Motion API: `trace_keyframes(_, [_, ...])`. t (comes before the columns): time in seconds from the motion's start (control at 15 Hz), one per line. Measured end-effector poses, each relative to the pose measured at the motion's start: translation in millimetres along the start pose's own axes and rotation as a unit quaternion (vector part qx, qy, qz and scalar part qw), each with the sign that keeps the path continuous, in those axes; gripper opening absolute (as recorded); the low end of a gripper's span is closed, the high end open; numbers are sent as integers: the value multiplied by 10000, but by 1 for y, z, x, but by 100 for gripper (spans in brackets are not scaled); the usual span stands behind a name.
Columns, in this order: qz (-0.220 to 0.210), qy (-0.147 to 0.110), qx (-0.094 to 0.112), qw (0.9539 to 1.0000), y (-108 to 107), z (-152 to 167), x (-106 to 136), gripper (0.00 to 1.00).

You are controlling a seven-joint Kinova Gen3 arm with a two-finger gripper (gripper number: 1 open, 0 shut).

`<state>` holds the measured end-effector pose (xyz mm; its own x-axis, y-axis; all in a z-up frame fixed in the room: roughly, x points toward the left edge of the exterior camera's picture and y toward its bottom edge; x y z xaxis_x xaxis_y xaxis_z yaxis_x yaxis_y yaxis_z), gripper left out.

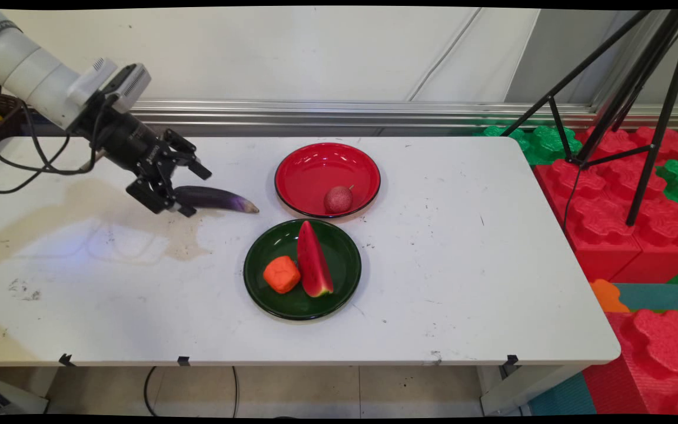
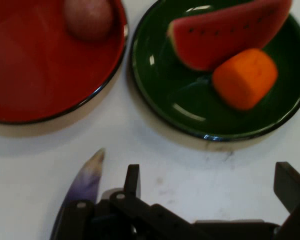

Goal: Pick up the mandarin from the green plate

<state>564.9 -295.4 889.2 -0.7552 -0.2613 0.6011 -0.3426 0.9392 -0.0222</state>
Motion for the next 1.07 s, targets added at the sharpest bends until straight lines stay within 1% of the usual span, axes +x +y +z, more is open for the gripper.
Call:
trace_keyframes(0.2, [9, 73, -125, 9999, 14, 16, 13, 100])
trace_keyframes(0.53, [24, 68, -302, 9995, 37, 53, 29, 100])
trace_keyframes(0.8, [-3, -17, -346, 9994, 52, 84, 37, 100])
trace_keyframes(1.07, [-26, -105, -325, 9994, 61, 108, 40, 100])
